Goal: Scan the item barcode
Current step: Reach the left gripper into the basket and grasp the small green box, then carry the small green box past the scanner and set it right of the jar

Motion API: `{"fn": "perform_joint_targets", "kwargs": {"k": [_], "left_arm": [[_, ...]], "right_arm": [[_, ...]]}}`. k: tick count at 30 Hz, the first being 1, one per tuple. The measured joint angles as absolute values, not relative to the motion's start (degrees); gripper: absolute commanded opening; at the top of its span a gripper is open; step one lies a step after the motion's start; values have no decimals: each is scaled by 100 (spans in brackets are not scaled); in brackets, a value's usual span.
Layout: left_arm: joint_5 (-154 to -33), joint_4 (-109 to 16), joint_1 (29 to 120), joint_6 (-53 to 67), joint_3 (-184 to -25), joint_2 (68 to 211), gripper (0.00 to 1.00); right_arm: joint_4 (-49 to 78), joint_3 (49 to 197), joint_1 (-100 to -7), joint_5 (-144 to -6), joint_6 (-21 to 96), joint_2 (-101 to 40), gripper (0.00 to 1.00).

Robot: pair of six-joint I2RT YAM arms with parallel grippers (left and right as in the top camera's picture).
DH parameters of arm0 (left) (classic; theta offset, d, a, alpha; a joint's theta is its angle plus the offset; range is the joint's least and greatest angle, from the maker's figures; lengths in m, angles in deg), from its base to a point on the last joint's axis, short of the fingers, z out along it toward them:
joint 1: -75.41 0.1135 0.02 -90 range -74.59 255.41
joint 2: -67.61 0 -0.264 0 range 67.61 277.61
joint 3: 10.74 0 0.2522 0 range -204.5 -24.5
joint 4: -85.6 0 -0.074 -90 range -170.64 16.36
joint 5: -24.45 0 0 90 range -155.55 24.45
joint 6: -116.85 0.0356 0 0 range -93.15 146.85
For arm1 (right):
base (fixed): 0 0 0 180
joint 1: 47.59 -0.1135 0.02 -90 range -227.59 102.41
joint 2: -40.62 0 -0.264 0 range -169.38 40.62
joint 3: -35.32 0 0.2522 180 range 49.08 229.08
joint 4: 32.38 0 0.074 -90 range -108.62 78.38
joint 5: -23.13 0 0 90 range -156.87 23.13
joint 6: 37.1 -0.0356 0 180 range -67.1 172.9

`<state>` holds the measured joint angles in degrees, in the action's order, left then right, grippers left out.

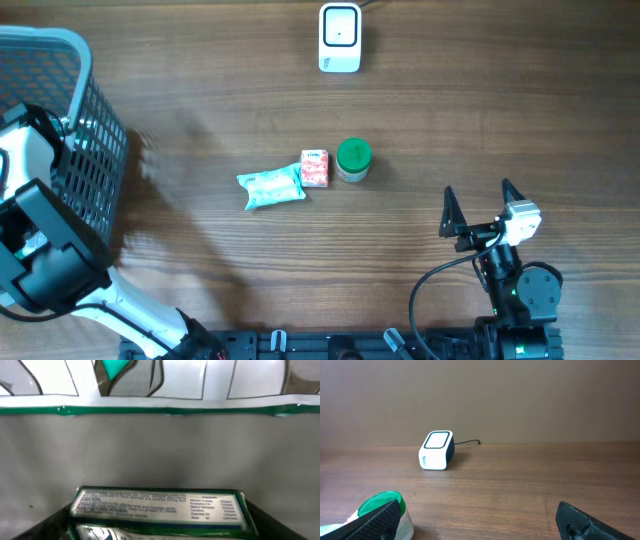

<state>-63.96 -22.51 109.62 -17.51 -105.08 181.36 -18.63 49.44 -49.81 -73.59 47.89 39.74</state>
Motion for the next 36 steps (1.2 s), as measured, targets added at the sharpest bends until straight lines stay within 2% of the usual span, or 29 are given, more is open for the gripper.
{"fn": "perform_joint_targets", "kwargs": {"k": [3,5,9,13,18,24,29,33,36], "left_arm": [[-6374,-2242,10945,-1736,-10506,18090,53],[-6370,-2242,10940,-1733,-10506,18084,59],[-6317,-2126,10943,-1729,-10538,18092,63],[-6129,-1460,10943,-1648,-10851,18180,66],[-6064,-769,10967,-1406,-12060,17998,67],[-6059,14,11271,-1325,-13592,17093,68],[-6250,271,11321,-1325,-14186,16182,67],[-6899,317,10873,-1325,-14250,15240,66],[-7216,339,9988,-1327,-14276,14925,67]], "right_arm": [[-1863,4944,-4981,-7359,4789,3974,100],[-1863,4944,-4981,-7359,4789,3974,100],[-1863,4944,-4981,-7359,4791,3974,98],[-1863,4944,-4981,-7359,4797,3974,100],[-1863,4944,-4981,-7359,4806,3974,100],[-1863,4944,-4981,-7359,4806,3974,100],[-1863,4944,-4981,-7361,4806,3974,100],[-1863,4944,-4981,-7359,4806,3974,100],[-1863,4944,-4981,-7361,4806,3974,100]]}}
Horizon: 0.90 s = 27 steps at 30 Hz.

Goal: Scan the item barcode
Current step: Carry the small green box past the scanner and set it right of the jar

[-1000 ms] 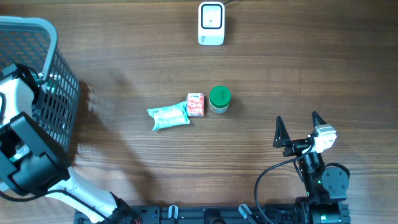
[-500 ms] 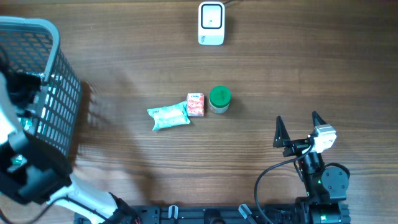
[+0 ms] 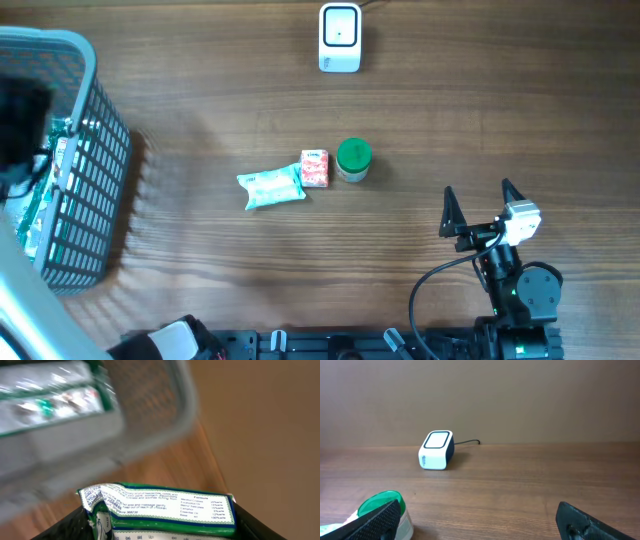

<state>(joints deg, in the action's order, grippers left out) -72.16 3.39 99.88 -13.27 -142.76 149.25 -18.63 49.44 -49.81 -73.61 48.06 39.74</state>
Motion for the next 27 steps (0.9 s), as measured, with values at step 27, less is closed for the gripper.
{"fn": "perform_joint_targets", "kwargs": {"k": [27], "left_arm": [[-6534,-2408,2917,-1071,-14276,19924,77]], "right_arm": [[-1863,4944,-4981,-7359,4806,3974,100]]}}
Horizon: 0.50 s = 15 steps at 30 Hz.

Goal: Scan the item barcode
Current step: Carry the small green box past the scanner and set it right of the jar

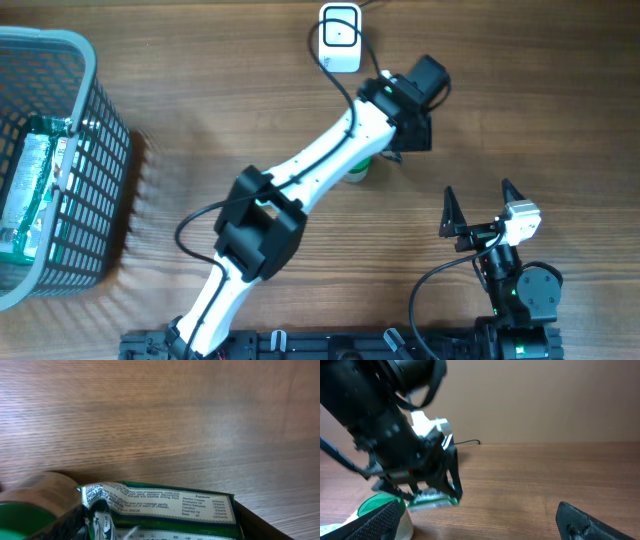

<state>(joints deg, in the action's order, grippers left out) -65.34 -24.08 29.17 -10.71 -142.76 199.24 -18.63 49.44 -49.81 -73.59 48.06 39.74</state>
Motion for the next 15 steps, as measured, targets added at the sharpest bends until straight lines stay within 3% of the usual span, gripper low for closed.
{"fn": "perform_joint_targets", "kwargs": {"k": [2,15], "left_arm": [[-6363,-2528,2773,-774,-14276,20099,100],[-5751,-2585,2829,205,-14663,20243,100]], "right_arm": [[-1863,4944,-4981,-7359,4806,3974,100],[-1863,4944,-4981,-7359,4806,3974,100]]}}
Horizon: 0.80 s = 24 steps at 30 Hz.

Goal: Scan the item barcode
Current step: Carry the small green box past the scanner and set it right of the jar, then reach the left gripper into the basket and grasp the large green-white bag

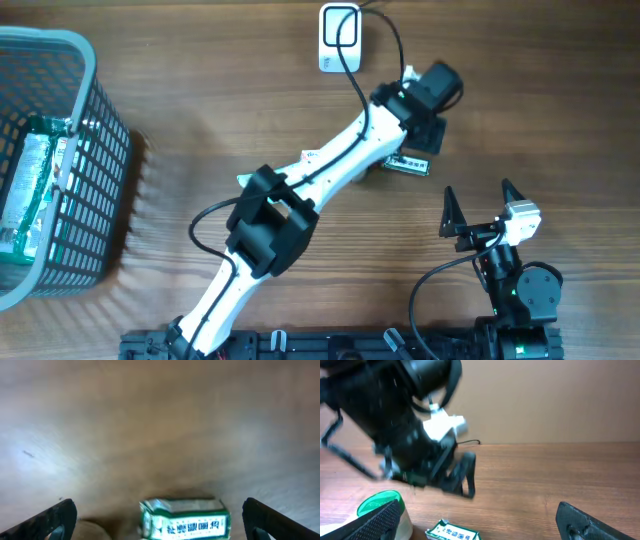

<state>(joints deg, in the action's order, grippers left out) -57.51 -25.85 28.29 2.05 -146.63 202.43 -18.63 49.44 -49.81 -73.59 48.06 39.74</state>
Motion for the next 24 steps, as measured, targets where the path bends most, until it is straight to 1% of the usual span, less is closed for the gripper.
{"fn": "perform_joint_targets", "kwargs": {"k": [1,5,8,10,12,14,15,16,17,20,22,24], "left_arm": [[-5668,-2452,2982,332,-15150,20236,100],[-5448,-1862,3454,562,-16180,20055,100],[-4840,-1241,3911,621,-16483,19474,100],[-4252,-760,4353,529,-16538,18811,100],[-3703,-282,5094,157,-16634,18033,100],[-3480,462,6036,-686,-16717,17465,100],[-3467,918,6615,-1261,-16735,17308,100],[-3504,1373,7376,-1924,-16737,17185,100],[-3740,1548,8370,-2542,-16733,17152,100],[-4538,1561,9590,-3180,-16455,17155,100],[-4901,1561,10492,-3419,-15928,17181,100],[-4932,1544,10971,-3526,-15353,17207,100]], "right_arm": [[-1863,4944,-4981,-7359,4806,3974,100],[-1863,4944,-4981,-7359,4806,3974,100],[-1861,4944,-4981,-7359,4806,3974,100],[-1863,4944,-4981,-7359,4806,3974,100],[-1863,4944,-4981,-7359,4806,3974,100],[-1861,4944,-4981,-7359,4806,3974,100],[-1863,4944,-4981,-7359,4806,3974,100],[-1861,4944,-4981,-7357,4806,3976,100],[-1865,4944,-4981,-7344,4806,3974,100],[-1863,4944,-4981,-7339,4806,3974,100],[-1863,4944,-4981,-7337,4806,3974,100],[-1865,4944,-4981,-7337,4808,3974,100]]}}
